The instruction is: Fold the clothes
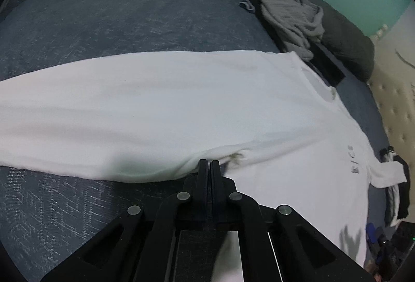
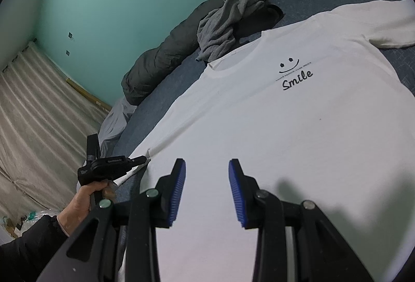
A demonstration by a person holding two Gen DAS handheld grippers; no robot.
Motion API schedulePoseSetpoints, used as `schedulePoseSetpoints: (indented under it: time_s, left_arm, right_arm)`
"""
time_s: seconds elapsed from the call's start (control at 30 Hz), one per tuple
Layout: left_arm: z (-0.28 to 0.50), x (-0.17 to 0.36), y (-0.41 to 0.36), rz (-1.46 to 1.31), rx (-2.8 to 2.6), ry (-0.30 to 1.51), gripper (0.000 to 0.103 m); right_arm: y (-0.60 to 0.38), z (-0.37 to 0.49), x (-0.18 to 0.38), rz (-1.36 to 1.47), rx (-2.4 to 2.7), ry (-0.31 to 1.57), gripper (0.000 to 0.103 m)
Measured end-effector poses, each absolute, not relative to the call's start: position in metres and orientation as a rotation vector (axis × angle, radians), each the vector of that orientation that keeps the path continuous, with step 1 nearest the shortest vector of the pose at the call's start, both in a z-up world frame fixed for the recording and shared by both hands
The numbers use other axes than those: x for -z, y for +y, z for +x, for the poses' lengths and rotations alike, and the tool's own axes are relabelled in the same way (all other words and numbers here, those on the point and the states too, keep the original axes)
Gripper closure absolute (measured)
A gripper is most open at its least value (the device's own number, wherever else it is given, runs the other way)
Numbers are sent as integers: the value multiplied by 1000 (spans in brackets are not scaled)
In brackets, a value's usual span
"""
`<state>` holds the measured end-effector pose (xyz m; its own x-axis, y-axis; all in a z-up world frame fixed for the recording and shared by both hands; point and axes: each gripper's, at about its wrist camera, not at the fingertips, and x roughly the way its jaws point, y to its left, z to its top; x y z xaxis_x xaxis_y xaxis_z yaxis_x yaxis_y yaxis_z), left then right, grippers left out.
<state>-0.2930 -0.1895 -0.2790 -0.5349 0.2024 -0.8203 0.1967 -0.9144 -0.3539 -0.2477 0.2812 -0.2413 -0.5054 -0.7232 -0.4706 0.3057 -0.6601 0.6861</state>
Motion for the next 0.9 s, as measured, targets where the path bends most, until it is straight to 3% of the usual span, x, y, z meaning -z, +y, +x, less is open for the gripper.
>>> schedulePoseSetpoints:
  time_s: [0.37,0.9]
  left_arm:
    - [-288,291,-153,-1595,-2633,-354,101]
    - [-220,256,-165,-1617,-2682,-349,98]
  right_arm:
    - [284,-249,242,1021,2177,-712,69]
    - [306,-238,233,1006,2244,-762,69]
